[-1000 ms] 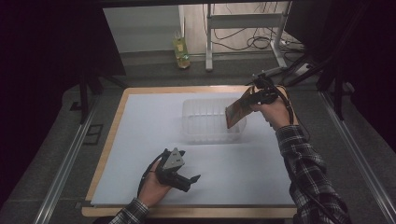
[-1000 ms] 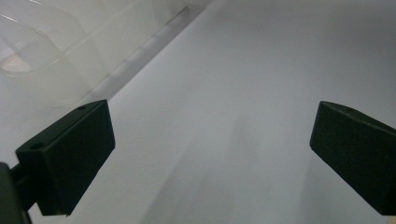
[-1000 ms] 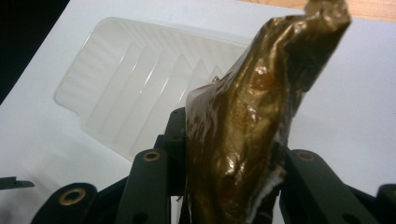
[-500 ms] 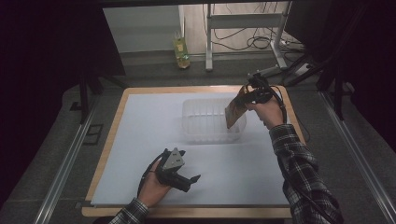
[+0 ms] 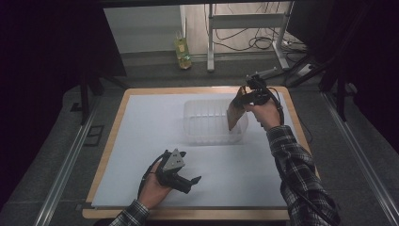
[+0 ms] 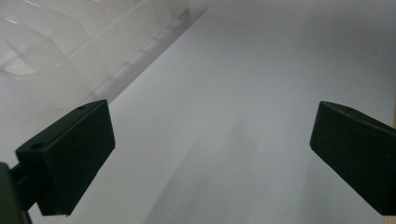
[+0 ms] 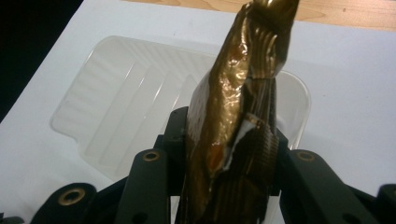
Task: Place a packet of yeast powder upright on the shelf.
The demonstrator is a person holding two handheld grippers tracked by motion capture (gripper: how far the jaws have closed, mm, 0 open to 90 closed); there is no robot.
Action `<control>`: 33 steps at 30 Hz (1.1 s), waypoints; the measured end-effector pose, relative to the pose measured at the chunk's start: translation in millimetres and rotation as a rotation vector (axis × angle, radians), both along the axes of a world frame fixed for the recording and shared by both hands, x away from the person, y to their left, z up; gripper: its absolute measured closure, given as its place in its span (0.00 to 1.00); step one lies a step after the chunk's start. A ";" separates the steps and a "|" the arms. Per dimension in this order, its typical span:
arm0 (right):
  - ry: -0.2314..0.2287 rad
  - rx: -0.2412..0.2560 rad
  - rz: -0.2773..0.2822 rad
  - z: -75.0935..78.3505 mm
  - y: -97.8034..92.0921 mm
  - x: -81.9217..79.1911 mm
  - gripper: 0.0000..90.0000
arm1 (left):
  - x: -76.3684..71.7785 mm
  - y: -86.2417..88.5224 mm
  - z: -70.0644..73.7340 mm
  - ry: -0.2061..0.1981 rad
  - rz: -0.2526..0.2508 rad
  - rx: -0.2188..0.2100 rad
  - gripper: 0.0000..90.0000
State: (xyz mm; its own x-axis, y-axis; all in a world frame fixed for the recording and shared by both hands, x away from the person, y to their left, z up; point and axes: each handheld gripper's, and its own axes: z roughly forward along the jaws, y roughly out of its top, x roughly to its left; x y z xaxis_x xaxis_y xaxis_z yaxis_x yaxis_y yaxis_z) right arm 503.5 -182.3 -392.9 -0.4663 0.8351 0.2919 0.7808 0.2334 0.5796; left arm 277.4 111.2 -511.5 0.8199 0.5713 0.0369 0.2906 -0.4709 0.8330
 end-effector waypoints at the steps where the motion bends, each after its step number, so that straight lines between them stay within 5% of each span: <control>1: -0.001 0.000 -0.002 -0.8 0.9 0.0 0.71 | -0.1 -0.2 0.2 0.000 -0.001 0.001 0.00; 19: -0.010 -0.029 -0.012 -26.6 14.4 5.8 0.70 | -0.8 2.1 1.9 -0.007 0.004 -0.003 0.00; 33: -0.074 -0.068 0.042 -21.5 18.3 3.2 0.40 | -1.4 1.5 2.8 -0.013 -0.001 0.009 0.00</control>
